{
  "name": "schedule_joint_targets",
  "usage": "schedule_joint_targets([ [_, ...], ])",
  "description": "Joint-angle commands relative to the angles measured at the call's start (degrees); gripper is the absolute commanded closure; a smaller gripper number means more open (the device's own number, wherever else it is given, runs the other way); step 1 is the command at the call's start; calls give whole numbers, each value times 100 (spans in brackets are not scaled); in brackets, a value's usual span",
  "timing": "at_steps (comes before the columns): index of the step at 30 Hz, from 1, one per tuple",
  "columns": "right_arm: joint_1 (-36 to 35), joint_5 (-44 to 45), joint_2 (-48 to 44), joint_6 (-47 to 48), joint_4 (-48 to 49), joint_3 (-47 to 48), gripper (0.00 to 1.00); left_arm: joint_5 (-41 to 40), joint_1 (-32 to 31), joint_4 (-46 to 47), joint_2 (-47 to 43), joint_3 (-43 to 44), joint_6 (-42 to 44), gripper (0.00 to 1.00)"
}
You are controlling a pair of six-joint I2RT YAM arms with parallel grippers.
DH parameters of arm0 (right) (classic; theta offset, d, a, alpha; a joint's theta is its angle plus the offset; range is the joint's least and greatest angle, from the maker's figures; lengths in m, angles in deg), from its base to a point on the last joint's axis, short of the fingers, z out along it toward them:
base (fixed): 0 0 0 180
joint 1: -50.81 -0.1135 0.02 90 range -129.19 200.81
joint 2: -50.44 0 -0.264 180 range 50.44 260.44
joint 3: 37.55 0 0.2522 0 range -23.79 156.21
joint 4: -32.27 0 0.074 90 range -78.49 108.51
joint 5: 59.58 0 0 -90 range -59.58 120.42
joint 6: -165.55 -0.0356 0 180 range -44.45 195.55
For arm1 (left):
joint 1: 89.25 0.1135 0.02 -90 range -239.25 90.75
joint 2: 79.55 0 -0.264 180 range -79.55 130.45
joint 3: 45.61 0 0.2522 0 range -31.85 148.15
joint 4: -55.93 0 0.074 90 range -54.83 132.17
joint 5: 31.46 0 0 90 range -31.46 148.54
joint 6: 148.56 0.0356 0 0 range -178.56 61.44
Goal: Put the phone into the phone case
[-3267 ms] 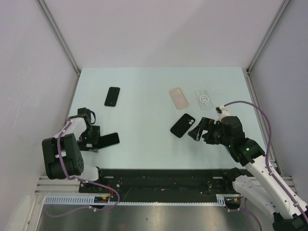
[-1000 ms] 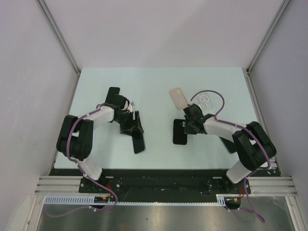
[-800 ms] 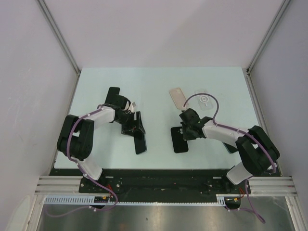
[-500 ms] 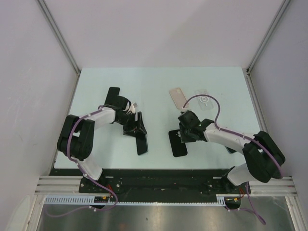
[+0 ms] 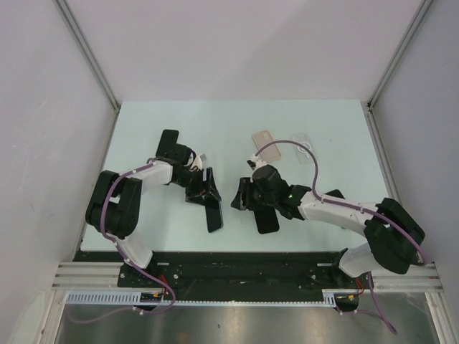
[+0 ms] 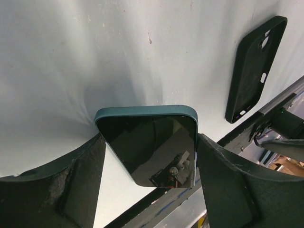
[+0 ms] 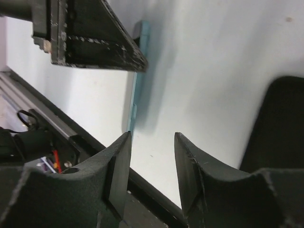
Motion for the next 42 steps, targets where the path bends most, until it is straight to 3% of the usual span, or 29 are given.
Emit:
schedule_joint_targets([
  [1,-54,-615,541,-489,1357,31,54,284,-59,94,26,-49,11,37],
  [14,-414,-774,1824,-894,1570,461,58,468,-59,129,62,-41,-41,37],
  [17,-458,-660,1957,-903,1341,628,70,565,-67,200,44,-93,-85,37],
  [20,-476,-546,1975,-903,1227,628,89,574,-67,208,0,-111,-85,36],
  [22,-511,-397,1888,-851,1130,628,100,566,-59,191,-44,-111,-77,24],
  [26,-538,-247,1677,-745,972,637,100,548,-59,226,-245,-111,-33,1],
  [27,-538,-195,1633,-710,928,628,100,565,-59,235,-298,-120,-15,0],
  [37,-494,377,632,-121,-496,550,100,626,-67,577,-1458,-243,134,3],
  [42,-336,377,-342,11,-1136,269,100,628,-120,745,-1670,-348,90,22],
])
